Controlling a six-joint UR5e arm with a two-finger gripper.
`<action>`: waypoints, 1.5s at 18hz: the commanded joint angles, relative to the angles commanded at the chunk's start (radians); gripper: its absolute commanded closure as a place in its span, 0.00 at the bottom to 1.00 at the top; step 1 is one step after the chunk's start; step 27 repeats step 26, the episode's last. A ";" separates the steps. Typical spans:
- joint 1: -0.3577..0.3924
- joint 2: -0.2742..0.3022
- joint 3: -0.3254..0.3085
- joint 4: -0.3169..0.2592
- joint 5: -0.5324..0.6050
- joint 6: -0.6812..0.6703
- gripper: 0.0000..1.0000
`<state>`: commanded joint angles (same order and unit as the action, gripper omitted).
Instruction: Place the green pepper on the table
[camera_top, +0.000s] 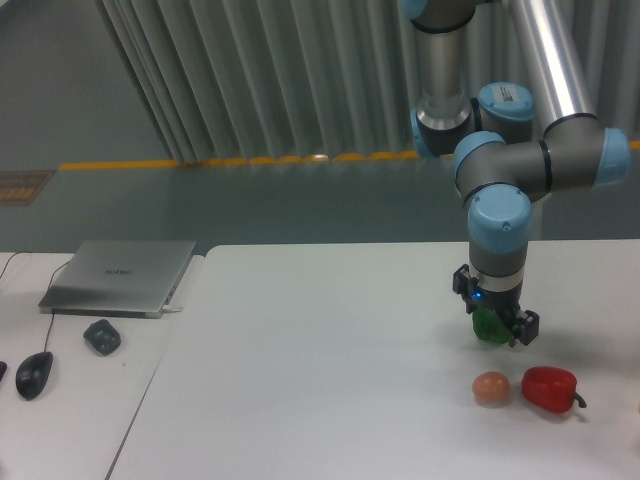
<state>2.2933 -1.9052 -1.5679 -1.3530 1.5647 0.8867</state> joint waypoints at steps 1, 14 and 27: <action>0.002 0.002 0.017 0.012 0.002 0.001 0.01; 0.156 -0.009 0.115 0.146 0.049 0.380 0.00; 0.219 0.008 0.094 0.172 0.044 0.463 0.00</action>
